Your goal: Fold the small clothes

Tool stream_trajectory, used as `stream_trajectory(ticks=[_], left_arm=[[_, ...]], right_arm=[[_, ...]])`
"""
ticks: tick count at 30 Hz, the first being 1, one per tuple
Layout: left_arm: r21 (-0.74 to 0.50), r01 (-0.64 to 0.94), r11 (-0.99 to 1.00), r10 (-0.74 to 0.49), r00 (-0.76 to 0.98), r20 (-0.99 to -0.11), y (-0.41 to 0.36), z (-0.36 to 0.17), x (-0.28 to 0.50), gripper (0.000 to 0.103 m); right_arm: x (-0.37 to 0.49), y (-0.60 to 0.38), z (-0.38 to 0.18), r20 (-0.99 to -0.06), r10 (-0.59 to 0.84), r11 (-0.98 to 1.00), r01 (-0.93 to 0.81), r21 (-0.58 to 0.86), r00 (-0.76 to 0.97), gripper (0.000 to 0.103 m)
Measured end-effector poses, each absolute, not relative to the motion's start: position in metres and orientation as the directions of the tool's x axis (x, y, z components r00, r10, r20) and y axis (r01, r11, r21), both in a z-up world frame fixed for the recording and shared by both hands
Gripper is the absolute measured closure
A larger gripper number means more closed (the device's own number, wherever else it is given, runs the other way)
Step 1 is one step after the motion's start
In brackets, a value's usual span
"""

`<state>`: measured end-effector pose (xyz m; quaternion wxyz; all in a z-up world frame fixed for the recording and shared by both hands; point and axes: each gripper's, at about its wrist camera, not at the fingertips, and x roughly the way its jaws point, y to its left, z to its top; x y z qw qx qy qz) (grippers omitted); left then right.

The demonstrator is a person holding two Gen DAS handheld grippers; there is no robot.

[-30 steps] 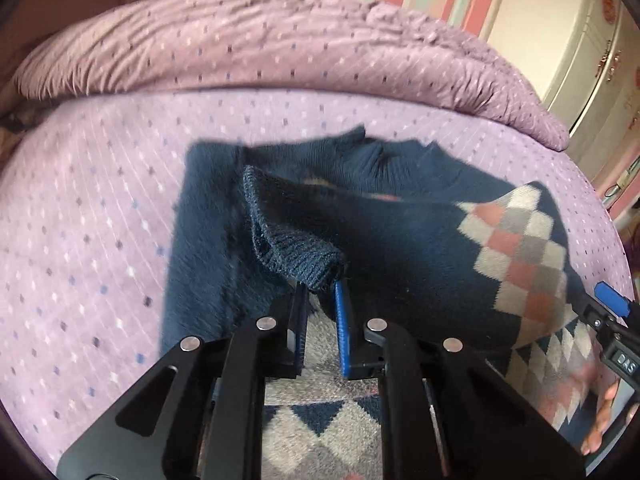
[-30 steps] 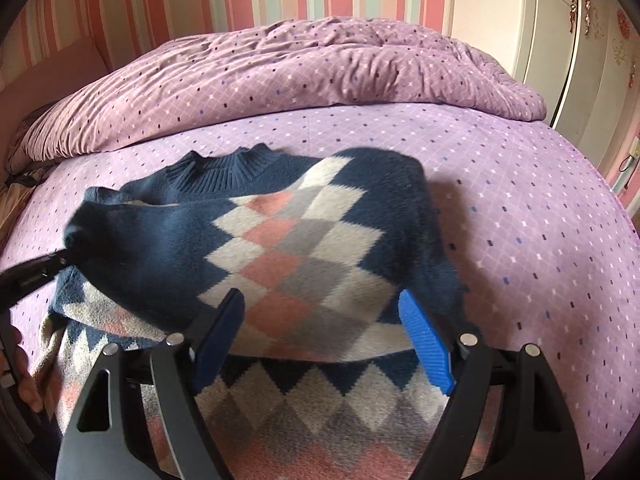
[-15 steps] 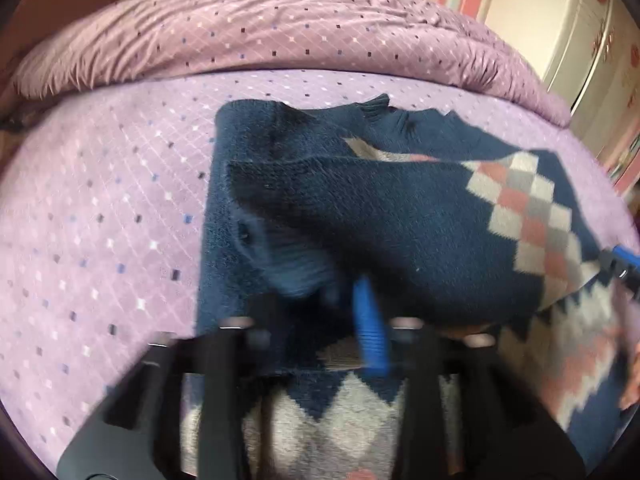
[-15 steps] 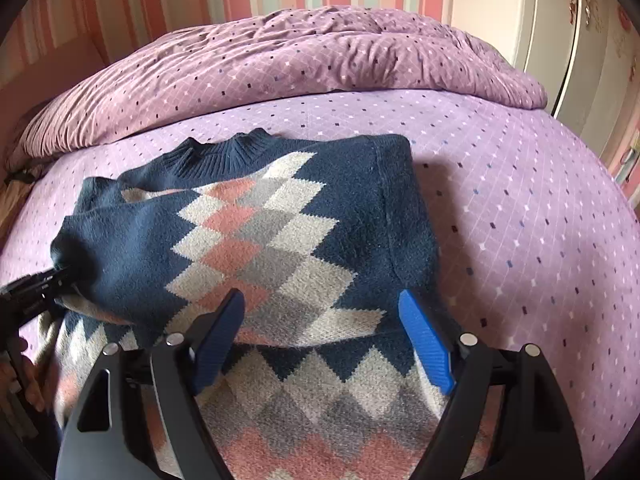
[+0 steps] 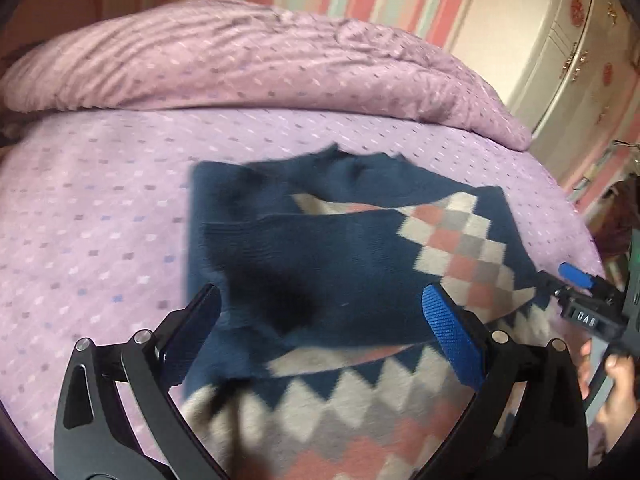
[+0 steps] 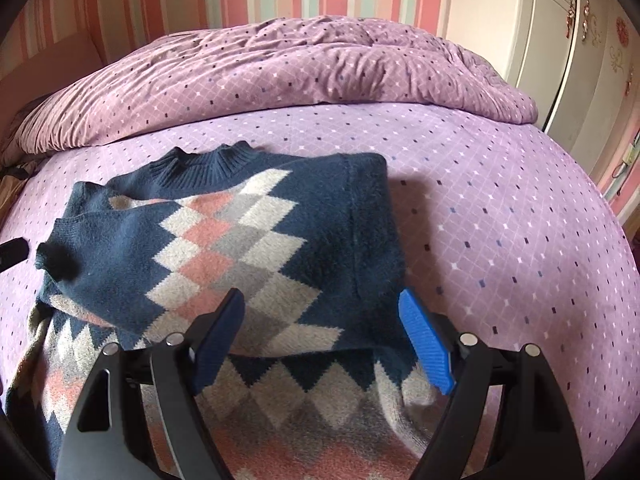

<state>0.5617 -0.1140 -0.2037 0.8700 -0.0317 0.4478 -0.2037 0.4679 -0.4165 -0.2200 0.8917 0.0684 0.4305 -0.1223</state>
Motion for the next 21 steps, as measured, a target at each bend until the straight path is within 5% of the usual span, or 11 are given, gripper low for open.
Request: stream_trajectory(ticks=[7,16,18,21], left_arm=[[-0.242,0.297,0.924,-0.352,0.409,-0.842,-0.120,-0.263,0.579,0.009],[-0.079,0.338,0.938,-0.243,0.479,-0.844,-0.133,-0.247,0.570,0.003],[-0.063,0.323,0.944,-0.221,0.481,-0.848,-0.130,-0.248,0.571,0.003],[-0.022,0.294,0.956,-0.172,0.495,-0.852,-0.125,-0.254,0.574,0.003]], right_arm=[[0.461,-0.420,-0.228,-0.796,-0.168,0.963,0.271,-0.005,0.582,0.023],[0.486,-0.433,-0.224,-0.763,-0.080,0.970,0.225,0.088,0.642,0.023],[0.496,-0.435,-0.230,-0.777,-0.065,0.972,0.217,0.093,0.627,0.029],[0.510,-0.440,-0.249,-0.827,-0.069,0.975,0.214,0.064,0.559,0.058]])
